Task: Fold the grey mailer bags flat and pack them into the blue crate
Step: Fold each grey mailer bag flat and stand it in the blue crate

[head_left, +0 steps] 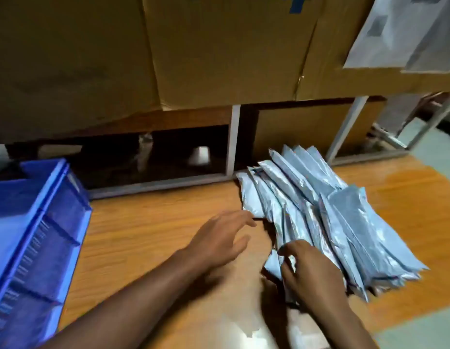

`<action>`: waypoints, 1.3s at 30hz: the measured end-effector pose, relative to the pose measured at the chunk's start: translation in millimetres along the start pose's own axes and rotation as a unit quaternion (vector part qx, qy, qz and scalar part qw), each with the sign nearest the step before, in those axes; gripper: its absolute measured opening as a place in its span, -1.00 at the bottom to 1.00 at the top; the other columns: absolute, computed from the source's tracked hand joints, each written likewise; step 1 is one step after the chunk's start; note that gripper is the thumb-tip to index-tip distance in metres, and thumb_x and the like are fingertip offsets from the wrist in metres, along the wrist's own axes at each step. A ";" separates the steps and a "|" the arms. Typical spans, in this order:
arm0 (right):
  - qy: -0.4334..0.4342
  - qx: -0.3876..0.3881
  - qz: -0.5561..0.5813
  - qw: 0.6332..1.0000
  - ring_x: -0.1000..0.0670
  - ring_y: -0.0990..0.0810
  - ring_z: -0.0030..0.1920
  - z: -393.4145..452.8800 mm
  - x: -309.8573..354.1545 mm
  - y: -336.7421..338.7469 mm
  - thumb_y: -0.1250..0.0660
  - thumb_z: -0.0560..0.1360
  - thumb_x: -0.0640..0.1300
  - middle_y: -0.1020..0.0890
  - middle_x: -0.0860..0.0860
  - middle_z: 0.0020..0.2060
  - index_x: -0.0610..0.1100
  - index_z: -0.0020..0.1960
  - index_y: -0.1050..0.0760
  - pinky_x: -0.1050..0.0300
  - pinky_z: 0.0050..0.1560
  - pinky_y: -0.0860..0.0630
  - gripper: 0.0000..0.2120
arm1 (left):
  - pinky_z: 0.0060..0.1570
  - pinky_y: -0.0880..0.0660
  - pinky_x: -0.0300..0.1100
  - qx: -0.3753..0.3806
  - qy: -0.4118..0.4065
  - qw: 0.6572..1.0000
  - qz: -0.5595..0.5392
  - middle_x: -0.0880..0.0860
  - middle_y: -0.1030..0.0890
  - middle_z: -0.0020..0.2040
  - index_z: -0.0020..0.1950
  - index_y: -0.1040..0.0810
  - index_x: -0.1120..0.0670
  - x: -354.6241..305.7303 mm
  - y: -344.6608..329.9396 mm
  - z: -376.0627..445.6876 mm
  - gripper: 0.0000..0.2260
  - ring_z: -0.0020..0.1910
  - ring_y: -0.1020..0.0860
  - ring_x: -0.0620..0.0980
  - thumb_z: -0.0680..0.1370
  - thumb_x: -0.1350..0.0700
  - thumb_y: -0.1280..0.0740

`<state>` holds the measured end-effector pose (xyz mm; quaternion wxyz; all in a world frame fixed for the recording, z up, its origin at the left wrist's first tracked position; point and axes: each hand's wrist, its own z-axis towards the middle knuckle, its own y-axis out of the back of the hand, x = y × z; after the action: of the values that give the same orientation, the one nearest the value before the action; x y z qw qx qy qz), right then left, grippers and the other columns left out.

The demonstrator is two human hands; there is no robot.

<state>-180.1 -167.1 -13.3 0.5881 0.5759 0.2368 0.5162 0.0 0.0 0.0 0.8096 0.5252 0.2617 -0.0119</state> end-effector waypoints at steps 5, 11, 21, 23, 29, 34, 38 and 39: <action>-0.091 0.021 -0.025 0.995 -0.06 -0.63 -0.06 -41.8 -38.3 -24.2 -0.54 0.41 0.14 -0.58 0.07 -0.08 0.06 0.05 -0.61 0.11 -0.30 -0.46 -0.71 | 0.28 -0.42 -0.13 0.159 0.150 0.973 -0.072 -0.06 -0.51 0.39 0.45 -0.46 -0.03 -35.8 -100.9 -2.7 -0.47 0.36 -0.46 -0.01 0.55 -0.23 -0.38; -0.114 -0.006 0.013 0.993 -0.02 -0.59 -0.03 -43.5 -42.5 -28.7 -0.46 0.52 0.01 -0.55 0.11 -0.06 0.06 0.07 -0.58 0.10 -0.27 -0.47 -0.85 | 0.24 -0.50 -0.09 0.112 0.363 0.905 -0.192 0.01 -0.60 0.26 0.41 -0.55 0.05 -35.0 -149.4 7.4 -0.37 0.24 -0.56 0.02 0.39 -0.12 -0.57; -0.006 -0.067 0.175 0.982 0.02 -0.55 0.27 -27.8 1.7 -39.4 -0.37 0.57 0.11 -0.55 0.12 0.25 0.01 0.36 -0.48 0.03 0.19 -0.54 -0.60 | 0.14 -0.55 -0.06 -0.084 0.440 0.814 -0.369 -0.01 -0.72 -0.01 0.03 -0.68 0.05 -3.3 -83.8 -2.6 -0.90 0.03 -0.66 0.03 0.62 0.10 -0.37; 0.017 -0.005 0.124 0.992 -0.04 -0.33 0.54 -24.1 16.1 -53.0 -0.35 0.53 0.32 -0.37 0.05 0.54 0.01 0.58 -0.28 -0.04 0.45 -0.37 -0.26 | 0.07 -0.54 -0.09 -0.111 0.443 0.820 -0.345 -0.04 -0.70 -0.03 0.04 -0.66 0.02 7.7 -60.8 -11.3 -0.90 -0.03 -0.65 0.01 0.63 0.08 -0.35; 0.052 0.106 -0.062 0.991 -0.22 -0.23 0.60 -21.2 21.3 -102.2 -0.19 0.47 0.15 -0.21 -0.10 0.63 0.12 0.57 -0.33 -0.46 0.51 -0.11 -0.34 | 0.05 -0.58 -0.08 -0.141 0.416 0.861 -0.257 -0.10 -0.70 -0.01 0.05 -0.66 0.01 35.7 -5.2 -48.4 -0.90 -0.01 -0.65 -0.06 0.63 0.13 -0.35; 0.014 0.079 -0.080 0.994 -0.16 -0.31 0.56 -14.5 -7.0 -101.9 -0.08 0.47 0.09 -0.42 -0.13 0.53 0.10 0.32 -0.63 -0.39 0.55 0.06 -0.47 | 0.00 -0.58 -0.08 -0.172 0.420 0.856 -0.249 -0.15 -0.69 -0.01 -0.01 -0.63 -0.14 53.0 24.6 -77.7 -0.82 0.00 -0.66 -0.08 0.63 0.15 -0.34; 0.046 0.022 0.072 0.996 -0.14 -0.32 0.56 4.4 0.4 -84.9 -0.13 0.58 0.15 -0.38 -0.11 0.55 -0.04 0.44 -0.50 -0.31 0.54 -0.17 -0.48 | -0.05 -0.60 -0.08 -0.172 0.416 0.857 -0.250 -0.13 -0.71 -0.06 0.02 -0.65 -0.09 59.0 41.5 -91.8 -0.85 -0.04 -0.67 -0.10 0.64 0.15 -0.34; 0.088 0.025 0.111 0.990 -0.10 -0.24 0.60 8.9 13.1 -82.6 -0.17 0.60 0.17 -0.31 -0.06 0.59 -0.06 0.52 -0.41 -0.19 0.57 -0.17 -0.44 | -0.05 -0.61 -0.07 -0.173 0.413 0.857 -0.255 -0.12 -0.72 -0.06 0.03 -0.66 -0.07 58.7 45.5 -93.7 -0.86 -0.05 -0.68 -0.10 0.64 0.14 -0.34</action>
<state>-140.0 -143.3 -83.2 0.4896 0.5656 0.2347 0.6207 25.5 115.6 -16.3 0.6740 0.2481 0.6943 0.0456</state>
